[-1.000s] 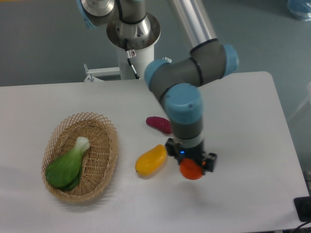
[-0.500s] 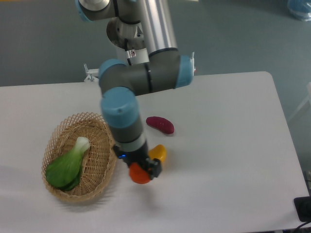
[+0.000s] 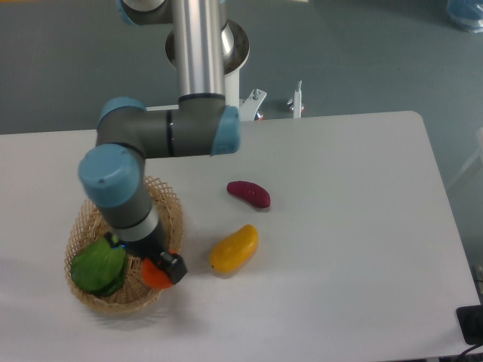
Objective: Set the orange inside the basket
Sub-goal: 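Carry the held orange over to the wicker basket and lower it, then open the gripper to release the orange beside the bok choy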
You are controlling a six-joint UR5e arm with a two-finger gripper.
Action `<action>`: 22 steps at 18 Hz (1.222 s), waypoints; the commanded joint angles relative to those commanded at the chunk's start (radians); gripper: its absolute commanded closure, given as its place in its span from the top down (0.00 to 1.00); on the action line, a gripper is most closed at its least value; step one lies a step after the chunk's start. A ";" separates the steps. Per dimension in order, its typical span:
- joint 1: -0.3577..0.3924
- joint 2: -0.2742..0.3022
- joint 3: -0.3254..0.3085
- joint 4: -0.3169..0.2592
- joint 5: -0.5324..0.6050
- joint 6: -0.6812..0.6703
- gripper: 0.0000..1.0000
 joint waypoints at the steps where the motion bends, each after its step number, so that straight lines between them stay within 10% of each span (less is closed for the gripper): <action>1: -0.006 -0.003 0.000 0.003 0.002 -0.002 0.84; 12: -0.018 -0.006 0.008 0.009 -0.002 -0.055 1.00; 22: 0.089 -0.002 -0.002 0.152 -0.002 -0.095 1.00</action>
